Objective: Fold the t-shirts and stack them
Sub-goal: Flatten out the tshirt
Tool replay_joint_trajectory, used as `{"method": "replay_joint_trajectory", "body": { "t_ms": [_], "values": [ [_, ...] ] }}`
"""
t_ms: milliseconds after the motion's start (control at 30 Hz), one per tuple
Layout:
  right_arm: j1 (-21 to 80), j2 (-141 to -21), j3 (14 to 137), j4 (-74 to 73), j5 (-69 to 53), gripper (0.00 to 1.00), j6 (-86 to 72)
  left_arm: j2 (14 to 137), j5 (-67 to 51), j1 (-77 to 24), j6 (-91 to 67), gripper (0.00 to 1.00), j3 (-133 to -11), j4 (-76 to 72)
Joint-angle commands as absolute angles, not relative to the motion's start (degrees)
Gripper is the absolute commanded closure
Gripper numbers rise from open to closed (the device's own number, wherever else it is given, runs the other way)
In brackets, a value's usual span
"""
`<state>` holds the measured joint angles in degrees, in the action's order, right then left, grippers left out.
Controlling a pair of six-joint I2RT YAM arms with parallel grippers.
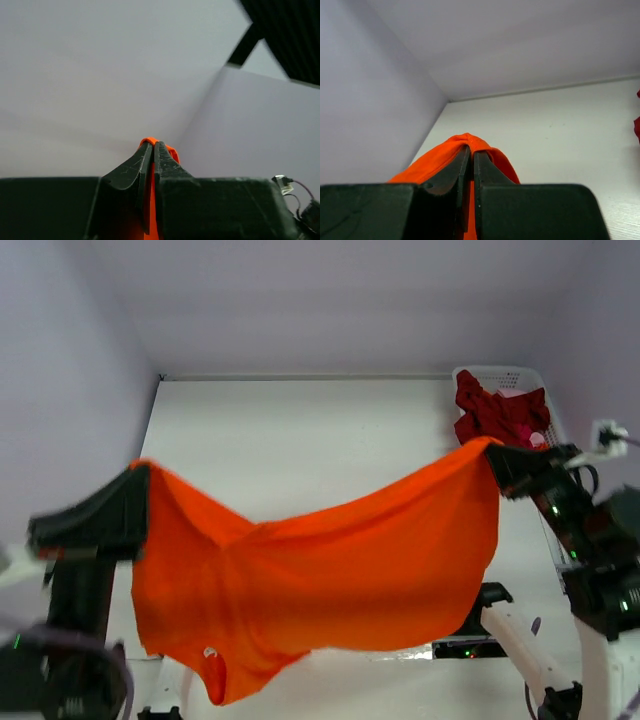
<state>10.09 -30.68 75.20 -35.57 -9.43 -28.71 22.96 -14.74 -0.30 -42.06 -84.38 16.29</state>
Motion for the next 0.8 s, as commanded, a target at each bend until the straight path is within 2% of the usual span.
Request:
{"method": "replay_joint_trajectory", "body": {
  "t_ms": [0, 133, 333, 433, 600, 767],
  "values": [
    [9.7, -41.6, 74.9, -27.7, -8.1, 1.0, -29.1, 35.4, -13.0, -0.6, -40.8, 1.0, -76.1, 9.8],
    [9.7, -55.8, 83.2, -23.6, -6.6, 1.0, -29.5, 50.2, -8.4, -0.6, -39.6, 1.0, -74.3, 4.0],
    [9.7, -78.3, 100.3, -24.3, -6.0, 1.0, -29.4, 70.0, -3.1, -0.6, -39.0, 1.0, -84.0, 1.2],
    [9.7, -85.4, 110.4, -27.7, -6.5, 1.0, -28.6, 76.4, -2.2, -0.6, -38.9, 1.0, -89.8, 2.0],
    [9.7, -92.6, 118.9, -31.2, -6.1, 1.0, -26.8, 79.0, -2.4, 0.5, -39.1, 1.0, -94.0, 3.0],
    [9.7, -87.3, 114.2, -31.5, -6.2, 1.0, -26.5, 72.2, -4.0, 0.5, -39.6, 1.0, -92.2, 3.7]
  ]
}}
